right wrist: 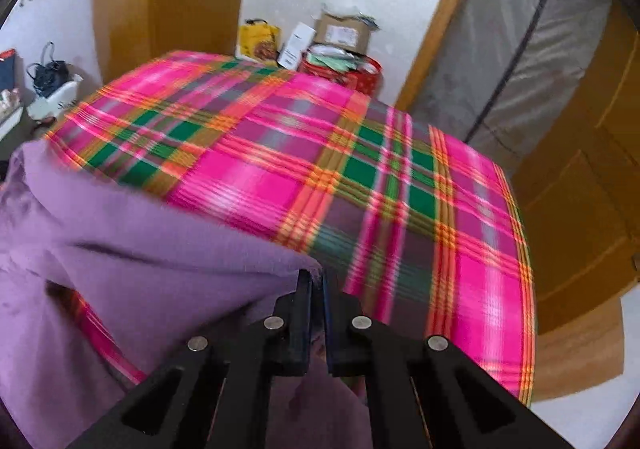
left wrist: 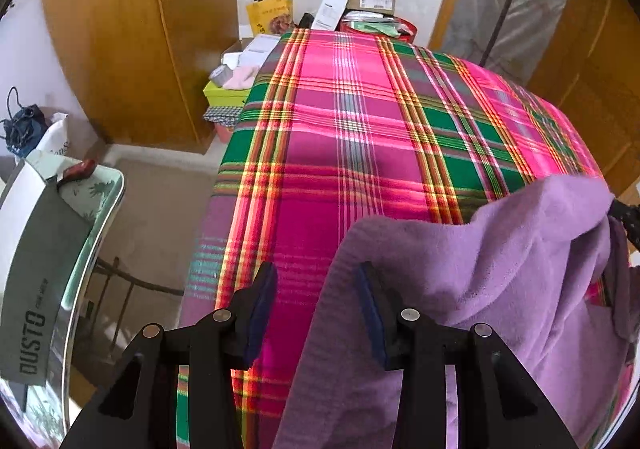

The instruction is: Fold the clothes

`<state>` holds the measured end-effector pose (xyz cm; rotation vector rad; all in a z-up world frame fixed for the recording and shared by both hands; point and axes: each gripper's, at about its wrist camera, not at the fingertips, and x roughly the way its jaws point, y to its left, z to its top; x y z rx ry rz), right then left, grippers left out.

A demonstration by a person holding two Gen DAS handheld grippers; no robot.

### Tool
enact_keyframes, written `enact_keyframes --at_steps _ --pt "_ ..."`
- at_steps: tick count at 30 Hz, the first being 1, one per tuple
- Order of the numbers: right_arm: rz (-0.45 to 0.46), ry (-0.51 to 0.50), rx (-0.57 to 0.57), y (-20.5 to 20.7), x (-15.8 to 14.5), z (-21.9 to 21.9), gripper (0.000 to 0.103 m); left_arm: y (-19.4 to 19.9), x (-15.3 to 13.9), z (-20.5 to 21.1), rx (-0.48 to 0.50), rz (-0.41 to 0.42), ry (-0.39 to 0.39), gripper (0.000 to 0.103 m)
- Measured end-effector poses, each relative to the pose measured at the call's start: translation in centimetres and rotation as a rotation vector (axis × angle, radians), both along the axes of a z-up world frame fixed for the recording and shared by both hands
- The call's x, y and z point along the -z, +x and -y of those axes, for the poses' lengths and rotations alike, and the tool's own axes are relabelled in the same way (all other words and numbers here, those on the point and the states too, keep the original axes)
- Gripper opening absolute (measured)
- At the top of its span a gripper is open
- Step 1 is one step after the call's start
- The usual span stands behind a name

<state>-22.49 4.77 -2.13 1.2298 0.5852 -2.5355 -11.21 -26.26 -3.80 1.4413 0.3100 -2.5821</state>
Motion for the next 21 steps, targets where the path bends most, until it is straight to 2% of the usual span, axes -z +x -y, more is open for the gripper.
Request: enact_keyframes --at_steps 2,6,12,16,21 --pt "0.01 0.029 0.005 0.2 0.5 -0.5 0.005 -0.5 0.2 0.3 0.004 0.012 0.021 0.043" --pt "0.018 0.069 0.001 1.0 0.9 -1.1 0.005 -1.3 0.3 1.8 -0.03 0.0 0.14 0.043" --pt "0.019 0.115 0.005 1.2 1.7 -0.6 0.005 -2.9 1.1 2.8 -0.049 0.015 0.257 0.043" --pt "0.018 0.117 0.011 1.4 2.0 -0.5 0.005 -3.6 1.5 3.4 -0.081 0.006 0.32 0.043" --pt "0.021 0.134 0.01 1.4 2.2 -0.2 0.005 -3.8 1.7 2.9 -0.055 0.003 0.371 0.043"
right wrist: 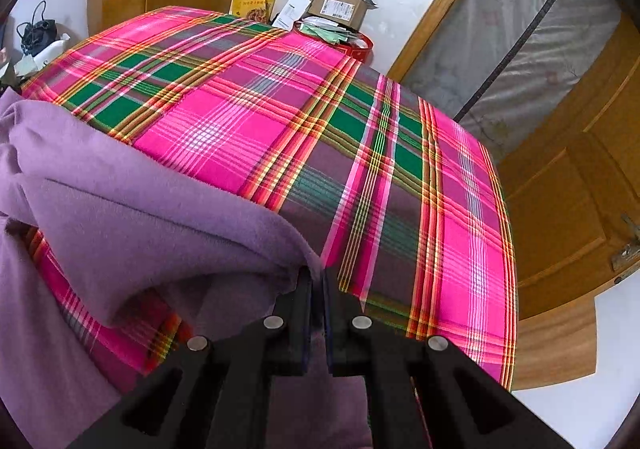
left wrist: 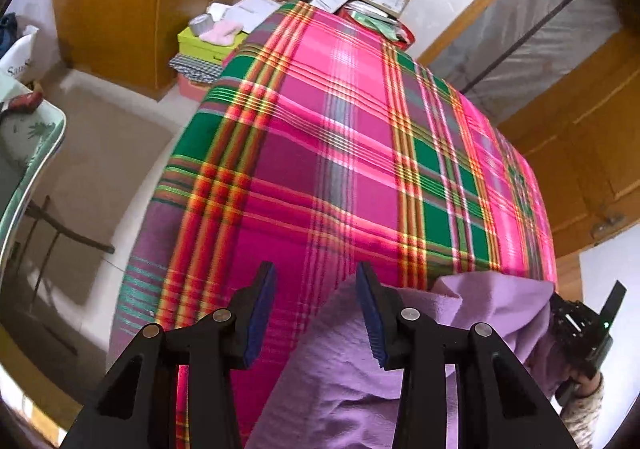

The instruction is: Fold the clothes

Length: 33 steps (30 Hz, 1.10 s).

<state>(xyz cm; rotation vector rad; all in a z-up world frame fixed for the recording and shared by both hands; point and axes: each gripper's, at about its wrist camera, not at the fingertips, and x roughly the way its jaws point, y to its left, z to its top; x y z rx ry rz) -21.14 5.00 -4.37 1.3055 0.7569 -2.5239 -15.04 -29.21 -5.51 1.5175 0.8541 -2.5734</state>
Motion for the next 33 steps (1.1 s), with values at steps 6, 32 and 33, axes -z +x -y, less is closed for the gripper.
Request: enact_keyframes --at_steps 6,32,33 --pt "-0.001 0.009 0.007 -0.1 0.1 0.1 0.005 0.4 0.5 0.2 0.032 0.008 0.124 0.043" --pt "-0.009 0.015 0.053 0.3 0.5 0.6 0.006 3.5 -1.4 -4.7 0.134 -0.113 0.119 0.043" --pt "-0.01 0.017 0.053 0.2 0.5 0.6 0.006 3.0 -1.3 -4.5 0.128 -0.112 0.14 0.043"
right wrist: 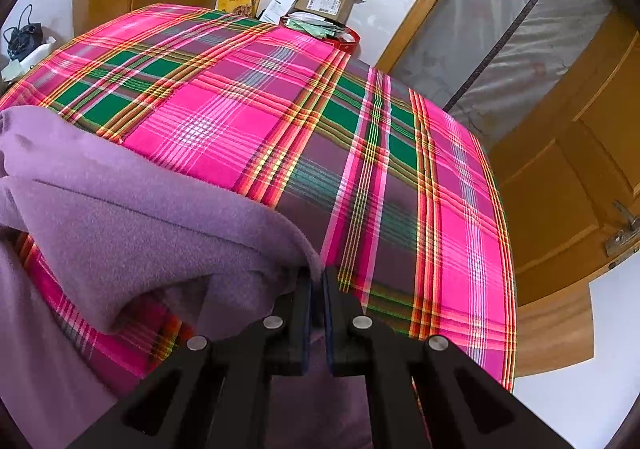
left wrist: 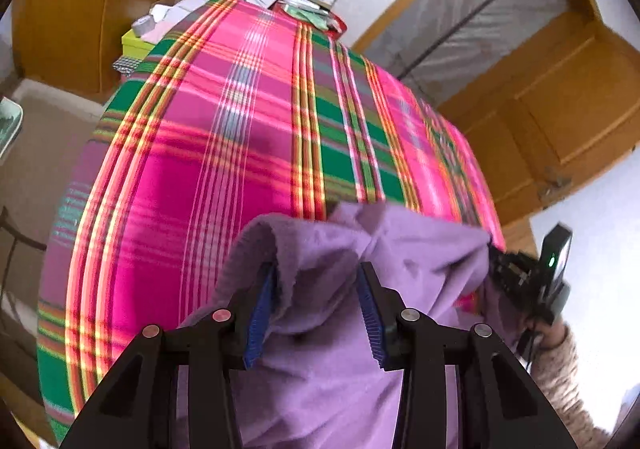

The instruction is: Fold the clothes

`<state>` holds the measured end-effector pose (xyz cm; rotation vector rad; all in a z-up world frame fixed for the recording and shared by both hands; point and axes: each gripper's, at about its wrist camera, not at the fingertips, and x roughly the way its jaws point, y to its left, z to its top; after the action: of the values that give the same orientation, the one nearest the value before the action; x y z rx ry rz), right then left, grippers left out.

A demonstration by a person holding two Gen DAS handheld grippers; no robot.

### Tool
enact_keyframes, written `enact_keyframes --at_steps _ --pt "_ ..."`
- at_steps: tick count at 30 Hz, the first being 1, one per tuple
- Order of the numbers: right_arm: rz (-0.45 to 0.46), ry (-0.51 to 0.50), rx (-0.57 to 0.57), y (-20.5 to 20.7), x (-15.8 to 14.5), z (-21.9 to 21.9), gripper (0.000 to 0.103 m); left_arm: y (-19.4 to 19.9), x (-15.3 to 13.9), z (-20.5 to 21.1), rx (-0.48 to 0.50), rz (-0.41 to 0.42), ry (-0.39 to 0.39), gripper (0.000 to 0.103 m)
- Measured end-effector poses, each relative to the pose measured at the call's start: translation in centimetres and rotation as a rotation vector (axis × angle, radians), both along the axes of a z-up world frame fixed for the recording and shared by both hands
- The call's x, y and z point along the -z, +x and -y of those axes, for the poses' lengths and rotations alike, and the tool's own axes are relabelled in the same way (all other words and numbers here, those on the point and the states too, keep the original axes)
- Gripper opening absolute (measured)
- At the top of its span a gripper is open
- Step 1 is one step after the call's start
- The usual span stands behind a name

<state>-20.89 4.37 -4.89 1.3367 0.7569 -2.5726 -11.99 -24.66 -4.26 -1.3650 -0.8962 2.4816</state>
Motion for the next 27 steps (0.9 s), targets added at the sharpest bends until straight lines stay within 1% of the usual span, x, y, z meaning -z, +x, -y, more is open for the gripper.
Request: enact_keyframes --at_steps 3,4,5,7,8,9,10,11,14,17,22,25,27 --pt "-0.001 0.003 -0.002 0.0 0.1 0.0 0.006 -0.9 0.8 0.7 -0.007 0.028 0.078 0.043" --pt "-0.002 0.004 -0.002 0.0 0.1 0.0 0.006 -1.0 1.0 0.8 -0.008 0.033 0.091 0.043" --pt "-0.002 0.005 -0.003 0.0 0.1 0.0 0.006 -1.0 1.1 0.9 -0.012 0.032 0.096 0.041" --pt "-0.002 0.006 -0.005 0.0 0.1 0.0 0.006 -0.9 1.2 1.1 -0.021 0.03 0.111 0.041" --pt "-0.002 0.008 -0.005 0.0 0.2 0.0 0.006 -0.9 1.1 1.3 -0.025 0.028 0.119 0.039" --pt "-0.003 0.011 -0.005 0.0 0.2 0.1 0.006 -0.8 1.1 1.6 -0.031 0.03 0.13 0.027" --pt "-0.003 0.013 -0.005 0.0 0.2 0.1 0.006 -0.7 1.2 1.9 -0.04 0.033 0.142 0.02" --pt "-0.004 0.015 -0.004 -0.1 0.2 0.1 0.006 -0.8 1.3 2.1 -0.052 0.033 0.149 0.01" --pt "-0.006 0.02 -0.001 -0.1 0.2 0.2 0.006 -0.5 1.1 2.9 -0.089 0.011 0.165 0.008" --pt "-0.006 0.019 0.002 -0.2 0.1 0.2 0.005 0.0 0.2 3.6 -0.123 -0.024 0.139 0.008" --pt "-0.03 -0.004 -0.003 -0.7 -1.0 0.7 0.005 0.7 -1.9 5.4 -0.197 -0.093 0.087 0.008" --pt "-0.041 -0.011 -0.017 -1.3 -1.6 1.5 0.005 1.1 -2.6 6.9 -0.236 -0.111 0.066 0.006" --pt "-0.059 0.011 -0.029 -1.8 -1.9 2.7 0.005 1.2 -2.8 8.0 -0.277 -0.117 0.056 0.006"
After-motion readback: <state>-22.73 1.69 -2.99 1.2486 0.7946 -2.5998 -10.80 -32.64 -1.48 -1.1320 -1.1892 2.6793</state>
